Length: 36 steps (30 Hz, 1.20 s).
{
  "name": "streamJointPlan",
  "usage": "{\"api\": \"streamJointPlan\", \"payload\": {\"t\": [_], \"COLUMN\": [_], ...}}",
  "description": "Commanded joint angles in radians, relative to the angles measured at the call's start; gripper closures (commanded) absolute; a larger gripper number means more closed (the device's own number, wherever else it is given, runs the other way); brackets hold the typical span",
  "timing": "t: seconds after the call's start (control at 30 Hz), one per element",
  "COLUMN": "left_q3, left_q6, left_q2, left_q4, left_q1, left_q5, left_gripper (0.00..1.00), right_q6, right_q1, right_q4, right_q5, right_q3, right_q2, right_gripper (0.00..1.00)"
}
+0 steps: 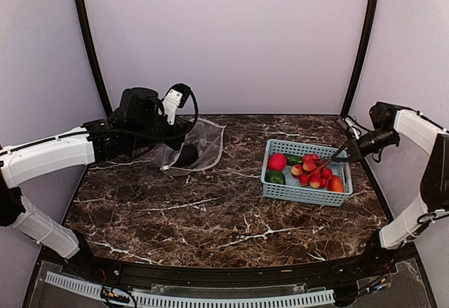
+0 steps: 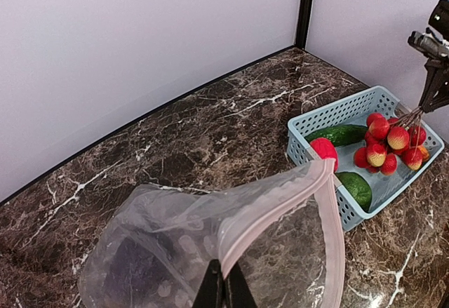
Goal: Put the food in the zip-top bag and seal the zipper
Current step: Pick up the fake fruit from the bin, then place the fake fruit in the zipper food storage bag.
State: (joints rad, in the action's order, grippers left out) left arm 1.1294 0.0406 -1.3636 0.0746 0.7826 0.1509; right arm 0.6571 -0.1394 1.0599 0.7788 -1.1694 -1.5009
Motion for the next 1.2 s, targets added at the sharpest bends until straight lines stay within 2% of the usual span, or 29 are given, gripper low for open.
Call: {"api": "streamJointPlan", "payload": {"t": [0.0,0.23,0.43,0.73,0.93,1.17], "left_q3": [0.031,0.216,0.251,0.232,0.266,0.29], "left_q6": [0.027,0.099,0.196,0.327,0.319,0.311], "left_q2": [-0.02,-0.107,-0.132,-0.133,-0.142,-0.129], "left_q4": [0.005,0.2,0.232,0.154,0.175,0.185], "left_q1": [-0.004,-0.004,-0.004,-0.002,-0.003,-0.002], "left_q5": [-0.04,-0.091,-0.069,-0.072,-0.078,-0.111], "left_gripper": [0.99,0.99,0.99,0.99,0.99,0.99], "right_q6": [0.016,0.034,0.016,-0.092,-0.203,-0.201], "right_q1": [-0.005,-0.003,0.03,0.247,0.392,0.514], "right_q4": [0.061,0.107,0.082,-0.047,-0.16,-0.147], "right_q5": [-0.026,0.028,0.214,0.329,0.374,0.424], "right_q3": [-0.084,-0.18,-0.247,-0.366,-0.431,-0.555], "right_q2": [0.174,0.291,0.335,0.279,0.213,0.074], "right_gripper": [1.0,1.0,1.0,1.0,1.0,1.0]}}
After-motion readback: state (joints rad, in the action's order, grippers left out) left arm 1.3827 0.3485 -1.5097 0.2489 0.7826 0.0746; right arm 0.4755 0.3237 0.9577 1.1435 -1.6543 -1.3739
